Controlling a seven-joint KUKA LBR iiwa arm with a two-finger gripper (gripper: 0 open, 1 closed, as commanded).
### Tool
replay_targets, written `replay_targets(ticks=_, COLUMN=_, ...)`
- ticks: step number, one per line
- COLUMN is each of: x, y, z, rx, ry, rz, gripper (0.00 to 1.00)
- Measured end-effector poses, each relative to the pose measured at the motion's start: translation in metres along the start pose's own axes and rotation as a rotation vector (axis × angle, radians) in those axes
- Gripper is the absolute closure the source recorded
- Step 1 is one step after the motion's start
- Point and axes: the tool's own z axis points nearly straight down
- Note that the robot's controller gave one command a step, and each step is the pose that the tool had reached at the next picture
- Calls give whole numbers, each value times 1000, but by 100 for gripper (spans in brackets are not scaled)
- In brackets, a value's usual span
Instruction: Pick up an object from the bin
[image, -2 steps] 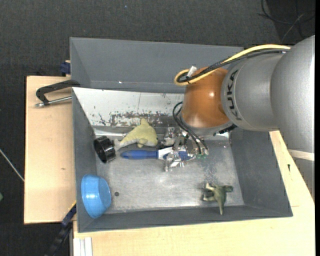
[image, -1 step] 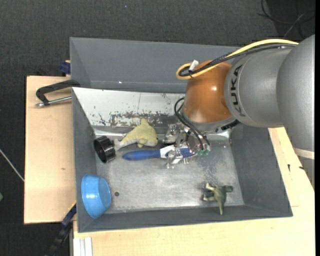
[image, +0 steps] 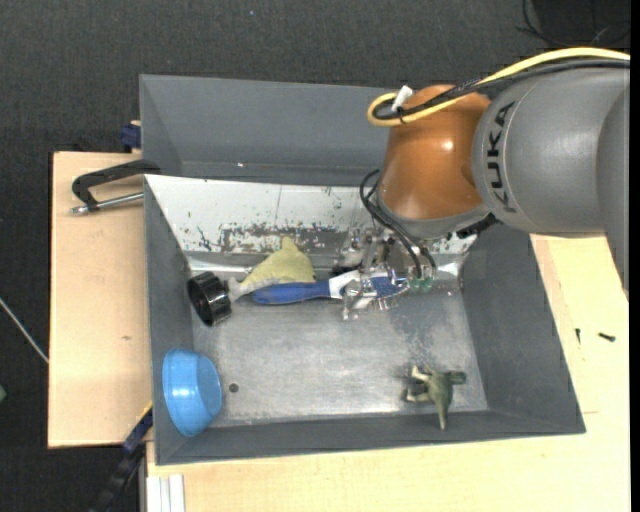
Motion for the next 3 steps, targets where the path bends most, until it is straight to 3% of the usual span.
replay_targets(ticks=3, x=-5, y=1, z=-42, rx=0, ry=4, rz=0, gripper=100)
